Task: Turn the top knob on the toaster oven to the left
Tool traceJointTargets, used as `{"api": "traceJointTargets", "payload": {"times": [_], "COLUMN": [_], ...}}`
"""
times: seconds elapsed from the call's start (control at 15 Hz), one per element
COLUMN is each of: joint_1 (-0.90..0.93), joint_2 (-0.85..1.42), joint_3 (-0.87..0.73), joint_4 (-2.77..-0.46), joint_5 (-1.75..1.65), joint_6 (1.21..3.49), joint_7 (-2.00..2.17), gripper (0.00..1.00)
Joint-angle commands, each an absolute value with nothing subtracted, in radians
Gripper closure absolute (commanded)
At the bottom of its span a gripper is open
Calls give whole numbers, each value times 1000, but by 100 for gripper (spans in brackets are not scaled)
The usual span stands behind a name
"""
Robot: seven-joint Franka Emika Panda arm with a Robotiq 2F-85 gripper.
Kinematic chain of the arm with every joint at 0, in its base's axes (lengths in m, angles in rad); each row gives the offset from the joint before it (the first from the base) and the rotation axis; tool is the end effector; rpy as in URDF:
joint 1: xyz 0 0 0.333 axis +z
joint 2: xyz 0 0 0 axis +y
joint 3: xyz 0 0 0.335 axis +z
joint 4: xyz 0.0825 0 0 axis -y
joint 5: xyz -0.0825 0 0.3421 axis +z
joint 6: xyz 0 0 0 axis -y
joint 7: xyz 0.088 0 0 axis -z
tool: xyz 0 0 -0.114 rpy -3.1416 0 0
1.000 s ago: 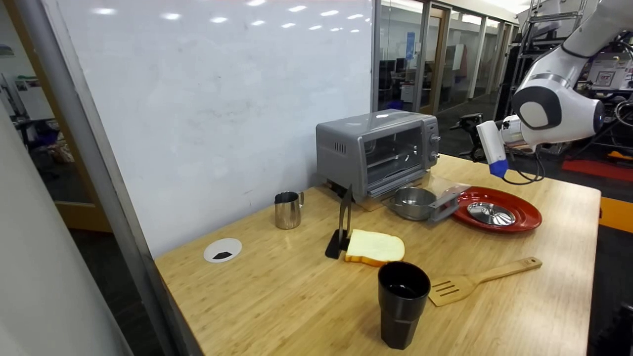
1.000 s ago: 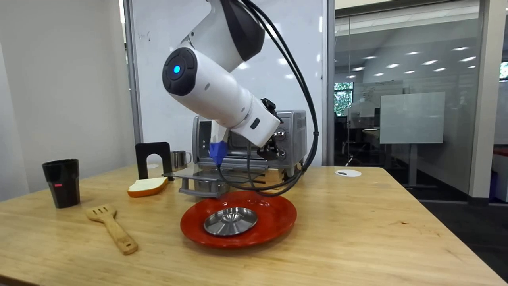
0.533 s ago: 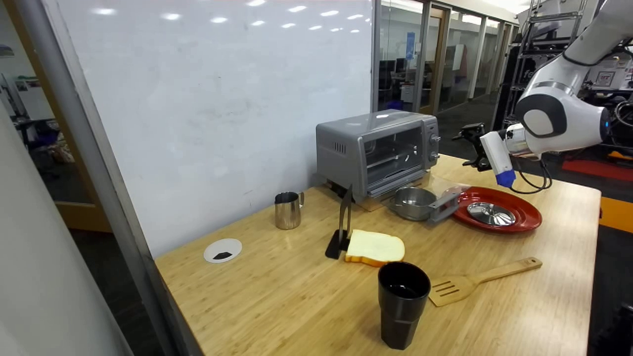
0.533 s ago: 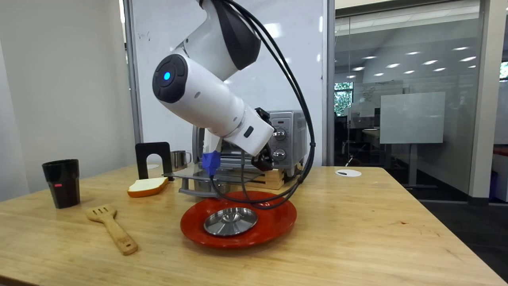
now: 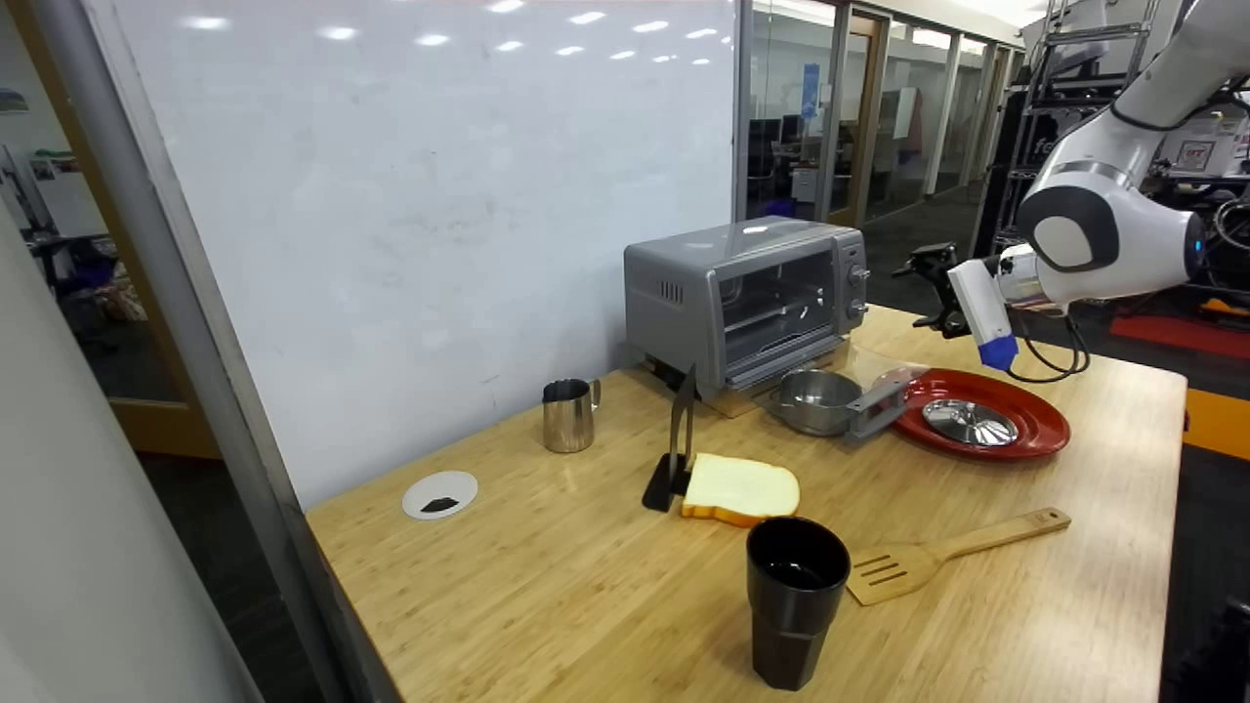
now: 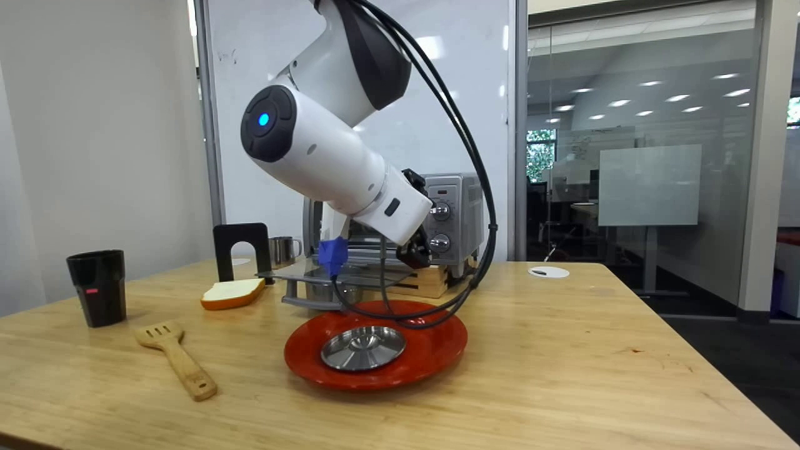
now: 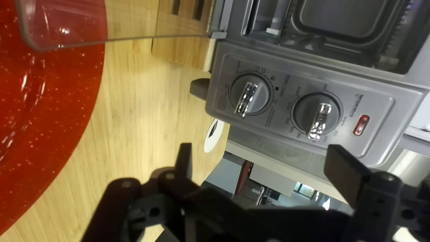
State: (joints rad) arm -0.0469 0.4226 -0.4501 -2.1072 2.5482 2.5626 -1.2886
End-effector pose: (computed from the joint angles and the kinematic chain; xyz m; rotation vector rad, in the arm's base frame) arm 0.4884 -0.2626 0.2722 -1.6786 1.5475 -1.2183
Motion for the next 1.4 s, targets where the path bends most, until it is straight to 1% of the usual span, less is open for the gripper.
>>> {"api": "traceJointTargets", "payload": {"times": [0.0,0.33,0.73,1.33], "joint_1": [-87,-131,-168,-160], "joint_2": [425,441,440,453], "joint_3": [-430,-413,-386,-336], "joint_4": [-2102,-2102,-2123,-2100], "joint_5": [2577,2607,2597,2597], "joint_6": [2487,2318,2213,2229], "joint_7": [-1313,-1311,-1276,-1166], "gripper": [0,0,0,0]}}
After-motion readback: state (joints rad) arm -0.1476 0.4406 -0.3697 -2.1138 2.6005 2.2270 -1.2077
